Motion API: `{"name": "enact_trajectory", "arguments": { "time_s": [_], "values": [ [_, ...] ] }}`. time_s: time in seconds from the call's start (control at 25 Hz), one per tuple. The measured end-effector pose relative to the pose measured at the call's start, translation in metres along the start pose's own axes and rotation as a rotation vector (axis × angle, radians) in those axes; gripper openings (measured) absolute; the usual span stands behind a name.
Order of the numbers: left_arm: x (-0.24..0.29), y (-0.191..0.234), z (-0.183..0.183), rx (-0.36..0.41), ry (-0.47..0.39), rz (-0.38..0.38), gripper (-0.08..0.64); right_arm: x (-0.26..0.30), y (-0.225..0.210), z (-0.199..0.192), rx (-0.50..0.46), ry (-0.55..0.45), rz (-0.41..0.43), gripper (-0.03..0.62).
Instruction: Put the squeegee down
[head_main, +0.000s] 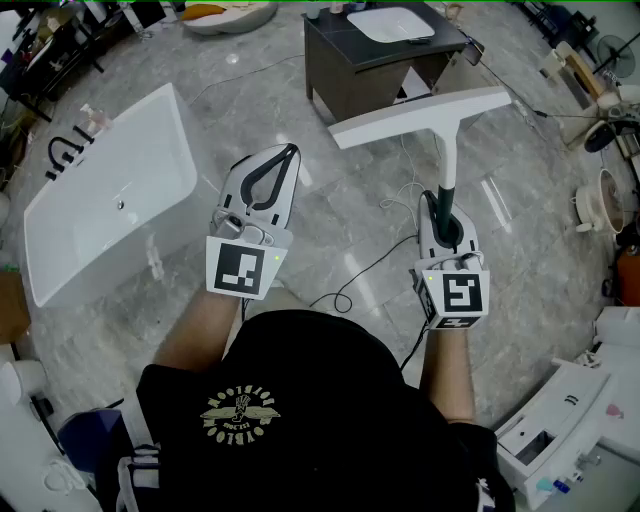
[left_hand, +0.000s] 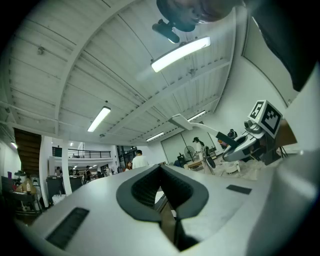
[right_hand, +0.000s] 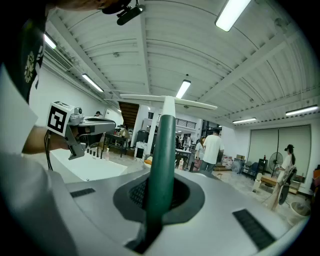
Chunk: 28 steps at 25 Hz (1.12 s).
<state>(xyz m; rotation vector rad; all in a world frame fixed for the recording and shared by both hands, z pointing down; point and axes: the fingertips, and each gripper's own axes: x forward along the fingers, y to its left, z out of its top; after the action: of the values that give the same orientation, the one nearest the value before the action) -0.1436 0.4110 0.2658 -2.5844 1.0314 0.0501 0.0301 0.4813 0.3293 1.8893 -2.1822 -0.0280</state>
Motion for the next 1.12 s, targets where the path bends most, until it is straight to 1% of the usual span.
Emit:
{"name": "enact_trajectory", "arguments": {
  "time_s": [0.2,0.32,0.44,0.6,0.68,0.8,0.88,0.96,1.04,1.08,1.12],
  "values": [
    [0.002,-0.023,0.005,0.014,-0.002,0.005,0.023,-0.01,-0.011,-0.007,-0.004,-0.005,0.014,0.028],
    [0.003,-0.029,0.007,0.034,0.008,0.004,0.023,-0.011,-0.014,-0.005,0.006,-0.028,0.018,0.028],
    [0.004,-0.027,0.006,0.054,0.018,0.007,0.023,-0.005,-0.012,-0.001,0.006,-0.046,0.024,0.028],
    [0.009,-0.015,-0.002,0.066,0.031,0.017,0.023,0.01,-0.007,-0.004,0.001,-0.04,0.039,0.028],
    [0.017,-0.005,-0.006,0.073,0.034,0.026,0.023,0.023,-0.007,-0.006,0.004,-0.036,0.041,0.028],
    [0.035,0.006,-0.017,0.107,0.065,0.013,0.023,0.046,-0.008,-0.009,0.021,-0.033,0.039,0.028],
    [0.054,0.013,-0.024,0.092,0.079,0.007,0.023,0.067,-0.011,-0.008,0.029,-0.04,0.043,0.028],
    [0.08,0.024,-0.029,0.075,0.066,0.006,0.023,0.096,-0.021,-0.005,0.049,-0.043,0.026,0.028],
    [0.109,0.035,-0.039,0.098,0.053,-0.008,0.023,0.126,-0.03,-0.002,0.071,-0.022,-0.009,0.028],
    [0.122,0.041,-0.045,0.107,0.051,-0.007,0.023,0.139,-0.033,0.0,0.066,-0.005,-0.013,0.028],
    [0.134,0.05,-0.05,0.099,0.045,0.005,0.023,0.152,-0.035,0.004,0.044,0.009,-0.005,0.028]
  ]
}}
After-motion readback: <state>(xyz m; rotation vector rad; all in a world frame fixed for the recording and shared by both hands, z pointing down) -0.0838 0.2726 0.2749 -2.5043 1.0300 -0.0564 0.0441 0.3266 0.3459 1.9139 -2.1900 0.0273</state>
